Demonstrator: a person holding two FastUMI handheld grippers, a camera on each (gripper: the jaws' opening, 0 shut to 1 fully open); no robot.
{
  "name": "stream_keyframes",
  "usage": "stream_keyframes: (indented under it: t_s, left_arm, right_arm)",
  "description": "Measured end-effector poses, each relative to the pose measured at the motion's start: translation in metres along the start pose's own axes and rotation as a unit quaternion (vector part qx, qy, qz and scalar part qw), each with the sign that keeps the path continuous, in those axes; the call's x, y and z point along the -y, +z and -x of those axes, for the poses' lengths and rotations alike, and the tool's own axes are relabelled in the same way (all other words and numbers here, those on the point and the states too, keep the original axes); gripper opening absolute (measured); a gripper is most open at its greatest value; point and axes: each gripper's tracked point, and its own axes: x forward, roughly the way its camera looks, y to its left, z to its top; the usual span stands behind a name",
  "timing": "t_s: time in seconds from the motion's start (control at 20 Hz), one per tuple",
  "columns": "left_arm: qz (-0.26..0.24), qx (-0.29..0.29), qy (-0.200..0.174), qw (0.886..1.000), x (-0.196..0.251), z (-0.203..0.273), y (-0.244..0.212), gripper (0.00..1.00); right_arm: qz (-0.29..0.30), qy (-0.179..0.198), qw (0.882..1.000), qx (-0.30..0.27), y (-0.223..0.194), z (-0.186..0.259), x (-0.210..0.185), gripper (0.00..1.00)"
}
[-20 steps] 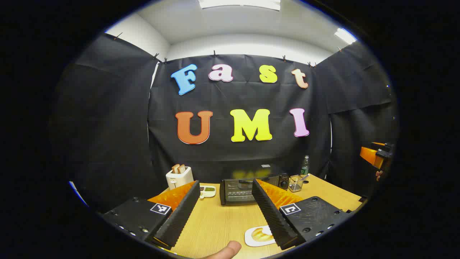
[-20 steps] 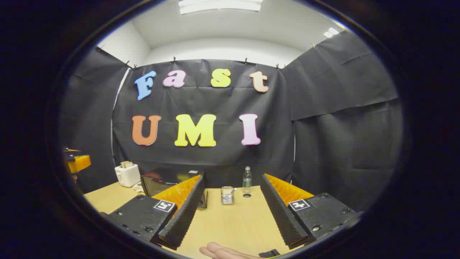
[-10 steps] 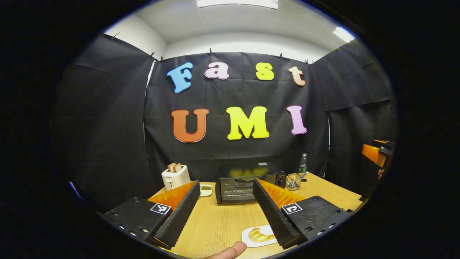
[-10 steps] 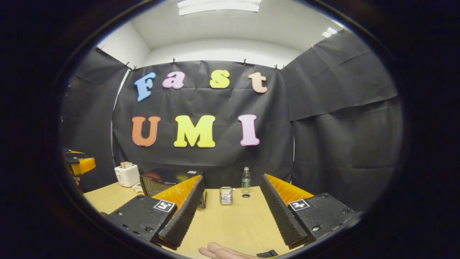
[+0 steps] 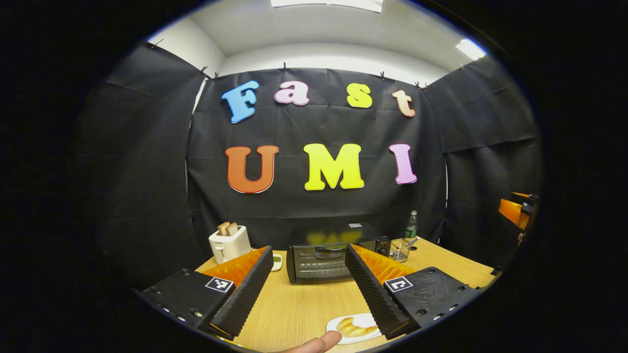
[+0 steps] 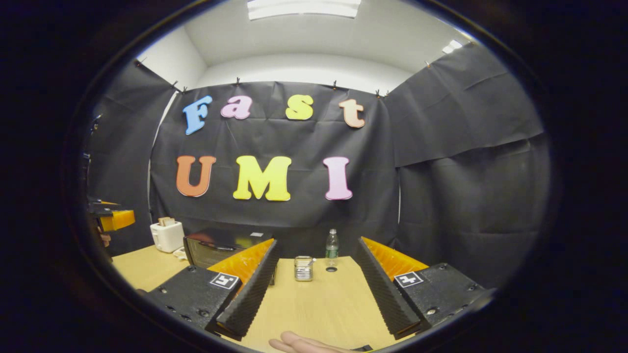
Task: Open the electric oven with the left hand, put the food in, and close the electric oven.
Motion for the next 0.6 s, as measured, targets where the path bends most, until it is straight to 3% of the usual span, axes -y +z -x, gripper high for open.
stream_keyframes:
  t_s: [0.6]
  left_arm:
    - [0.019, -0.058, -0.015, 0.998, 0.024, -0.143, -0.032, 0.96]
  right_arm:
    - [0.002, -0.004, 1.0, -0.022, -0.023, -0.048, 0.012, 1.0]
